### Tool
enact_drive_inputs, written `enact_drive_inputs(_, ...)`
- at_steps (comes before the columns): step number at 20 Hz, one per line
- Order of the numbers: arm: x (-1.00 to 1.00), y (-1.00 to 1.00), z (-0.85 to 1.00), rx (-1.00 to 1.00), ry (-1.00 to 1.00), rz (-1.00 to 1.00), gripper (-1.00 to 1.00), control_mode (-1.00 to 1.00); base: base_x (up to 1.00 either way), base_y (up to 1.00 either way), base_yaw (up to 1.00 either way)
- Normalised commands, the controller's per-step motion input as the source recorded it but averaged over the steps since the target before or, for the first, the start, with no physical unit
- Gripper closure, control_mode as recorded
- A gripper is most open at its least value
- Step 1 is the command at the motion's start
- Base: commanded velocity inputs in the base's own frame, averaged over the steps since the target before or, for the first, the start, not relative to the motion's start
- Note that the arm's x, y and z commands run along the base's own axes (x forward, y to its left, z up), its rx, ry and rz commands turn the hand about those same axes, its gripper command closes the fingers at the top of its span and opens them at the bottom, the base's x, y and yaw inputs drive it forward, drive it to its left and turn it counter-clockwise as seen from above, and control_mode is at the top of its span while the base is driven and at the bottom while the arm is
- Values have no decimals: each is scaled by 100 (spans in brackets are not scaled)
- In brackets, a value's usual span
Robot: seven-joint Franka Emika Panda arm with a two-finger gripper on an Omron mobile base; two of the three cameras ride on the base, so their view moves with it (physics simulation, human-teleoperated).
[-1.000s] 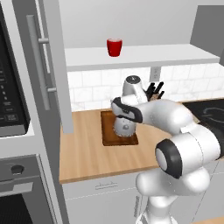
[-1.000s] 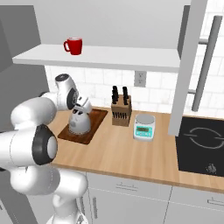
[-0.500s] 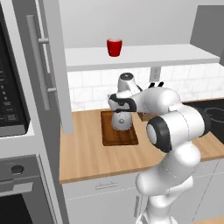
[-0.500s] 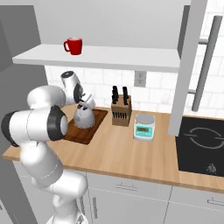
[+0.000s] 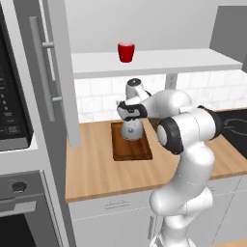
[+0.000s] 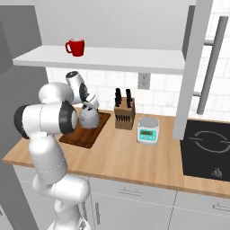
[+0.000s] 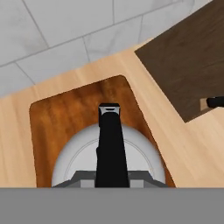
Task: Pick the kettle from the counter and place it on the tray. Then pick the mug from the cabinet and place it on the tray. Then close the cabinet doors.
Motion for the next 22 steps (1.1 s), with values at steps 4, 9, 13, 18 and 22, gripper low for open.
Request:
enact_drive_inputs(4,23,0,-13,0,0,-1,100,-100,0,0,0)
enact_drive_inputs(9,18,0,-17,1,0,-2,100,-100,0,0,0)
enact_drive_inputs(13,16,0,-19,3,-1,-1,100,-100,0,0,0)
enact_drive_inputs(18,4,0,-17,0,0,-1,100,-100,0,0,0)
enact_drive_inputs(22,0,0,-8,0,0,0,-100,-100,0,0,0)
